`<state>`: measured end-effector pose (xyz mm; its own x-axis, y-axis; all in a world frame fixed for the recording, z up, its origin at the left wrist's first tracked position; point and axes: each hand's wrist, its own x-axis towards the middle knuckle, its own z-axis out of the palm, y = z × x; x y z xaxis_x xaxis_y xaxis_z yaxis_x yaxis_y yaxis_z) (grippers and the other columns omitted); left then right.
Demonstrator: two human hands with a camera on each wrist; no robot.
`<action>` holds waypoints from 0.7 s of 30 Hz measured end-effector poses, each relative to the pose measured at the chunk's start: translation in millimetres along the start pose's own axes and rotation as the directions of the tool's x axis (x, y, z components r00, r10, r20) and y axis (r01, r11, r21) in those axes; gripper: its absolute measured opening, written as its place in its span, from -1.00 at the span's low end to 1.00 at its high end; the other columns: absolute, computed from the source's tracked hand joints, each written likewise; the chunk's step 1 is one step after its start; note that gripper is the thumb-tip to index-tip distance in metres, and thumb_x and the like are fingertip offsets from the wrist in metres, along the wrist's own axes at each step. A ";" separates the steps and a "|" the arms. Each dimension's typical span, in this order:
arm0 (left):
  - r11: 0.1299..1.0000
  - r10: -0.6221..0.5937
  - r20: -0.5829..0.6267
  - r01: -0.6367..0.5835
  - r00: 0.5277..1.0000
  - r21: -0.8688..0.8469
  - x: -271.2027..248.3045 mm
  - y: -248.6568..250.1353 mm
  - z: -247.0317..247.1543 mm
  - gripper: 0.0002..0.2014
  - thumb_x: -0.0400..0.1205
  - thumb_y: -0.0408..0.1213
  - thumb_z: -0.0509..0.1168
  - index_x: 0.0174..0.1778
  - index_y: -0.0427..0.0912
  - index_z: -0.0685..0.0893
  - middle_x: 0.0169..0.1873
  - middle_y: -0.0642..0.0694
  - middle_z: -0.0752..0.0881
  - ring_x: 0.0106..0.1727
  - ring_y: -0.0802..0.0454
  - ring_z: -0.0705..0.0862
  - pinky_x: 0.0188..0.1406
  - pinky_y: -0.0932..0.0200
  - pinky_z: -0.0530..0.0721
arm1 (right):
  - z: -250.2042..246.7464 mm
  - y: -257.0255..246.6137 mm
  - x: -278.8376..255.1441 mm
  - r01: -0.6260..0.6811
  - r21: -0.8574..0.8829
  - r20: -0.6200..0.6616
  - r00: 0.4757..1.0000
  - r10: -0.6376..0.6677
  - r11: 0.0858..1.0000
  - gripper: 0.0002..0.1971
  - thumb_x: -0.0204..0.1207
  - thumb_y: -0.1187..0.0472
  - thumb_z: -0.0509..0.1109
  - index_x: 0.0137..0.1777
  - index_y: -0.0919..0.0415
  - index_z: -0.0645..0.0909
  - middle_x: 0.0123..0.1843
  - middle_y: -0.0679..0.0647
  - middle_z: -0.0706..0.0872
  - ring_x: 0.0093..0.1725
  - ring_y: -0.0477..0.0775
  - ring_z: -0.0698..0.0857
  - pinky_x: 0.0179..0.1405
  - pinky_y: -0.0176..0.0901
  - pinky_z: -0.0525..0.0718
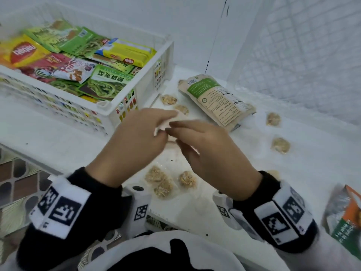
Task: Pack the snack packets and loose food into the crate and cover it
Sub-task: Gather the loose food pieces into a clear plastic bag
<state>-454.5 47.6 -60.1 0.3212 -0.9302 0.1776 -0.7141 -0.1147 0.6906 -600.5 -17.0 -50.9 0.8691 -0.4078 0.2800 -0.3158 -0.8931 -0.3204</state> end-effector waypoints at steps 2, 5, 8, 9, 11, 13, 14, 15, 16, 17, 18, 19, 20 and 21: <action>0.997 -0.074 -0.047 0.075 0.996 0.022 1.0 -11.2 -11.1 -0.54 0.54 -0.46 0.24 0.35 -0.04 0.62 0.24 0.02 0.68 0.23 0.24 0.60 0.19 0.44 0.47 | 3.1 -1.2 -4.6 0.073 0.104 -0.267 0.963 -0.043 0.992 -0.84 0.43 0.54 0.35 -0.11 0.39 0.74 -0.11 0.18 0.75 -0.13 0.21 0.71 -0.23 0.07 0.66; 0.991 -0.133 -0.076 0.134 0.988 0.010 1.2 -22.8 -21.8 -0.58 0.56 -0.44 0.25 0.33 -0.06 0.64 0.25 -0.02 0.68 0.18 0.20 0.62 0.15 0.30 0.51 | 20.7 1.0 -10.3 0.076 0.161 -0.073 0.995 -0.065 0.984 -0.82 0.43 0.48 0.33 -0.06 0.31 0.73 -0.06 0.14 0.72 -0.09 0.17 0.68 -0.19 0.08 0.65; 0.987 -0.159 -0.103 0.159 0.982 -0.011 0.0 -27.2 -23.8 -0.61 0.56 -0.41 0.27 0.30 -0.04 0.66 0.19 -0.01 0.72 0.15 0.15 0.66 0.12 0.23 0.56 | 48.6 5.0 -12.9 0.088 0.050 0.381 0.919 -0.100 0.995 -0.60 0.56 0.25 0.32 0.41 0.12 0.52 0.37 0.13 0.57 0.27 0.15 0.55 0.12 0.11 0.65; 0.987 -0.162 -0.103 0.161 0.981 -0.015 -0.3 -27.6 -23.2 -0.61 0.56 -0.41 0.27 0.30 -0.04 0.66 0.18 -0.01 0.72 0.16 0.14 0.66 0.15 0.20 0.57 | 57.5 5.6 -11.9 0.097 0.026 0.454 0.886 -0.098 0.995 -0.52 0.59 0.17 0.31 0.51 0.07 0.40 0.48 0.13 0.46 0.37 0.18 0.48 0.20 0.13 0.62; 0.986 -0.164 -0.090 0.162 0.982 -0.028 0.0 -28.4 -21.8 -0.60 0.56 -0.42 0.27 0.30 -0.05 0.66 0.17 0.01 0.71 0.15 0.13 0.65 0.21 0.15 0.59 | 71.3 4.9 -6.8 0.113 -0.018 0.540 0.837 -0.085 0.993 -0.44 0.61 0.08 0.29 0.59 -0.03 0.24 0.58 0.14 0.30 0.47 0.22 0.36 0.29 0.16 0.56; 0.984 -0.176 -0.072 0.172 0.982 -0.051 1.1 -28.5 -20.5 -0.60 0.56 -0.42 0.28 0.31 -0.04 0.65 0.17 0.01 0.70 0.16 0.12 0.64 0.25 0.12 0.59 | 80.0 3.6 -1.3 0.162 -0.076 0.597 0.798 -0.086 0.984 -0.48 0.62 0.08 0.25 0.58 -0.08 0.26 0.55 0.16 0.32 0.45 0.25 0.36 0.25 0.15 0.59; 0.982 -0.181 -0.066 0.177 0.981 -0.061 1.5 -28.4 -19.8 -0.60 0.57 -0.42 0.28 0.31 -0.04 0.65 0.18 0.01 0.70 0.18 0.10 0.64 0.27 0.09 0.59 | 82.3 3.2 0.5 0.174 -0.097 0.607 0.790 -0.080 0.980 -0.53 0.63 0.10 0.23 0.54 -0.08 0.32 0.48 0.17 0.38 0.40 0.26 0.40 0.17 0.12 0.63; 0.981 -0.184 -0.063 0.180 0.981 -0.067 2.0 -28.0 -19.1 -0.61 0.57 -0.43 0.28 0.31 -0.04 0.65 0.19 0.01 0.70 0.19 0.08 0.65 0.27 0.07 0.60 | 83.3 3.7 1.6 0.164 -0.111 0.605 0.793 -0.064 0.980 -0.58 0.63 0.13 0.21 0.49 -0.05 0.39 0.39 0.18 0.44 0.32 0.26 0.44 0.06 0.09 0.66; 0.981 -0.186 -0.061 0.182 0.981 -0.069 2.9 -27.7 -18.4 -0.61 0.58 -0.43 0.28 0.31 -0.04 0.65 0.19 0.01 0.70 0.21 0.06 0.65 0.27 0.06 0.60 | 83.1 5.1 2.3 0.142 -0.121 0.591 0.806 -0.044 0.982 -0.63 0.63 0.15 0.20 0.43 -0.01 0.44 0.28 0.18 0.47 0.23 0.26 0.47 -0.04 0.06 0.66; 0.981 -0.186 -0.059 0.181 0.981 -0.071 3.5 -27.0 -17.5 -0.60 0.58 -0.43 0.27 0.32 -0.04 0.64 0.20 0.00 0.70 0.21 0.04 0.66 0.25 0.08 0.61 | 82.0 7.6 2.2 0.111 -0.123 0.569 0.822 -0.022 0.986 -0.67 0.62 0.17 0.20 0.38 0.04 0.46 0.20 0.19 0.48 0.16 0.25 0.49 -0.12 0.04 0.65; 0.981 -0.185 -0.055 0.181 0.981 -0.074 4.0 -26.4 -16.4 -0.60 0.58 -0.44 0.27 0.33 -0.05 0.63 0.21 -0.01 0.70 0.21 0.03 0.66 0.23 0.10 0.61 | 80.1 10.8 1.7 0.070 -0.125 0.543 0.840 0.010 0.990 -0.71 0.62 0.19 0.20 0.33 0.08 0.47 0.16 0.19 0.48 0.12 0.25 0.50 -0.15 0.03 0.63; 0.981 -0.182 -0.050 0.178 0.982 -0.078 4.5 -25.6 -15.1 -0.59 0.58 -0.44 0.27 0.34 -0.05 0.63 0.22 -0.03 0.70 0.20 0.03 0.67 0.20 0.14 0.61 | 77.4 15.4 0.9 0.024 -0.130 0.516 0.855 0.047 0.991 -0.73 0.62 0.20 0.20 0.30 0.11 0.47 0.14 0.18 0.49 0.09 0.23 0.52 -0.15 0.02 0.64; 0.982 -0.178 -0.046 0.175 0.983 -0.078 5.2 -24.8 -13.9 -0.58 0.58 -0.45 0.26 0.35 -0.06 0.62 0.22 -0.05 0.70 0.20 0.02 0.67 0.19 0.17 0.60 | 74.0 21.4 -0.3 -0.021 -0.129 0.487 0.870 0.082 0.991 -0.75 0.62 0.21 0.20 0.27 0.13 0.48 0.13 0.18 0.50 0.07 0.21 0.53 -0.13 0.02 0.65; 0.982 -0.175 -0.041 0.172 0.984 -0.074 6.2 -24.1 -12.4 -0.57 0.58 -0.45 0.26 0.36 -0.07 0.61 0.22 -0.07 0.70 0.19 0.02 0.68 0.18 0.20 0.59 | 70.0 28.1 -1.9 -0.064 -0.113 0.458 0.882 0.109 0.992 -0.76 0.61 0.23 0.20 0.25 0.15 0.50 0.12 0.17 0.52 0.05 0.19 0.55 -0.09 0.02 0.66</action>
<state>-427.6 48.9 -67.0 0.4664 -0.8807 0.0827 -0.6001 -0.2463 0.7610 -584.5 -28.0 -123.7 0.9066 -0.3700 -0.2029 -0.4118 -0.8808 -0.2337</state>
